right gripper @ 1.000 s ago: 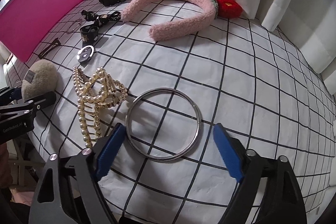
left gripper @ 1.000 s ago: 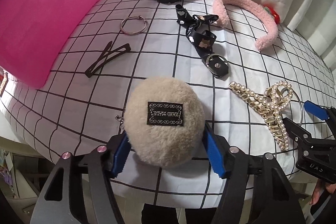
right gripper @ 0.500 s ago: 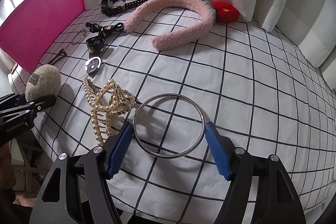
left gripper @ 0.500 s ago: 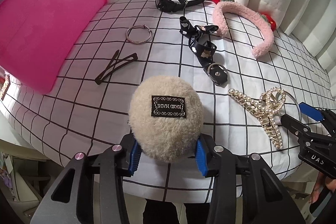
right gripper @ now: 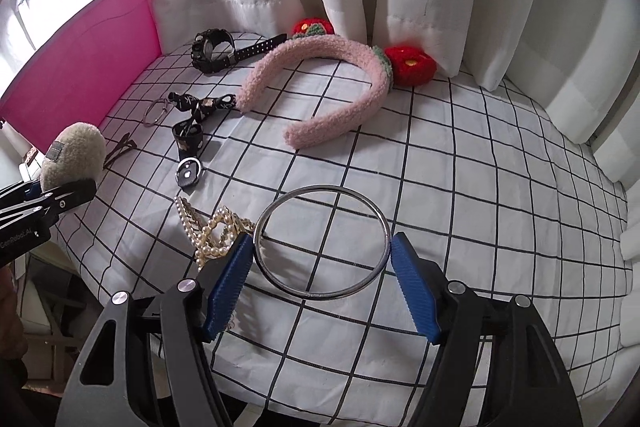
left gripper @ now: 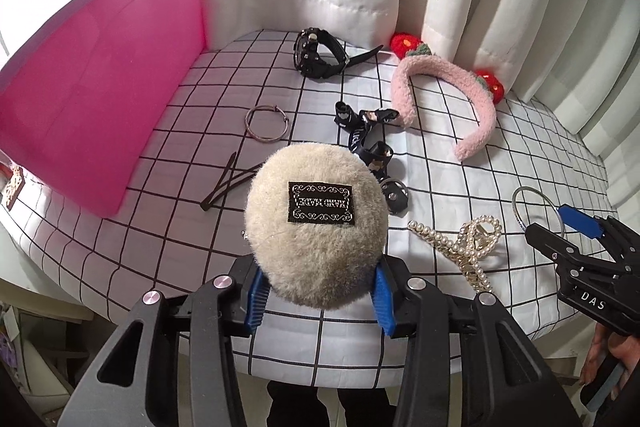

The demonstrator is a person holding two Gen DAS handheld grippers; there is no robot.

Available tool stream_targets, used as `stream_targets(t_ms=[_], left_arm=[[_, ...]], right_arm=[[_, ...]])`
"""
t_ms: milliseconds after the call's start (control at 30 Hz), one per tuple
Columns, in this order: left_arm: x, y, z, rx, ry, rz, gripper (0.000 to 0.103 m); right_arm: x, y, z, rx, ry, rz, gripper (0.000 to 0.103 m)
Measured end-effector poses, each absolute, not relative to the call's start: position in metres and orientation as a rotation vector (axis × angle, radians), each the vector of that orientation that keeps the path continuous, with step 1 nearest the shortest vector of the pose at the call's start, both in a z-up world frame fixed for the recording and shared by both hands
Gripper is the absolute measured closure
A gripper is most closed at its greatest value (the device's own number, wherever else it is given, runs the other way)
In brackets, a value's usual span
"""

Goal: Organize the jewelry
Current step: 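Lift the beige pom-pom with the left gripper while the right gripper grasps the silver bangle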

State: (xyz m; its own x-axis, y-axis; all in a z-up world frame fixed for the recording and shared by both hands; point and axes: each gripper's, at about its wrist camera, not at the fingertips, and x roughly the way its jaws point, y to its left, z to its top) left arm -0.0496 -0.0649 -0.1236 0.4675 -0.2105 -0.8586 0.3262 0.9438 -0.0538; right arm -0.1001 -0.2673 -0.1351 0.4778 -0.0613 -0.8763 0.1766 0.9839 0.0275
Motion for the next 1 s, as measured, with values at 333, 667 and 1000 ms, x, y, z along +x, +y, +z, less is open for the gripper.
stream_targets(t_ms=[333, 667, 1000], left_arm=[[-0.041, -0.053, -0.077, 0.093, 0.926, -0.333, 0.061], [-0.024, -0.015, -0.019, 0.029, 0.787, -0.296, 0.061], [0.001, 0.059, 0.026, -0.051, 0.684, -0.173, 0.061]], right_arm=[[-0.079, -0.248, -0.081, 0.088, 0.944, -0.110, 0.035], [-0.033, -0.199, -0.027, 0.020, 0.815, -0.009, 0.035], [0.034, -0.124, 0.015, -0.034, 0.714, 0.164, 0.035]])
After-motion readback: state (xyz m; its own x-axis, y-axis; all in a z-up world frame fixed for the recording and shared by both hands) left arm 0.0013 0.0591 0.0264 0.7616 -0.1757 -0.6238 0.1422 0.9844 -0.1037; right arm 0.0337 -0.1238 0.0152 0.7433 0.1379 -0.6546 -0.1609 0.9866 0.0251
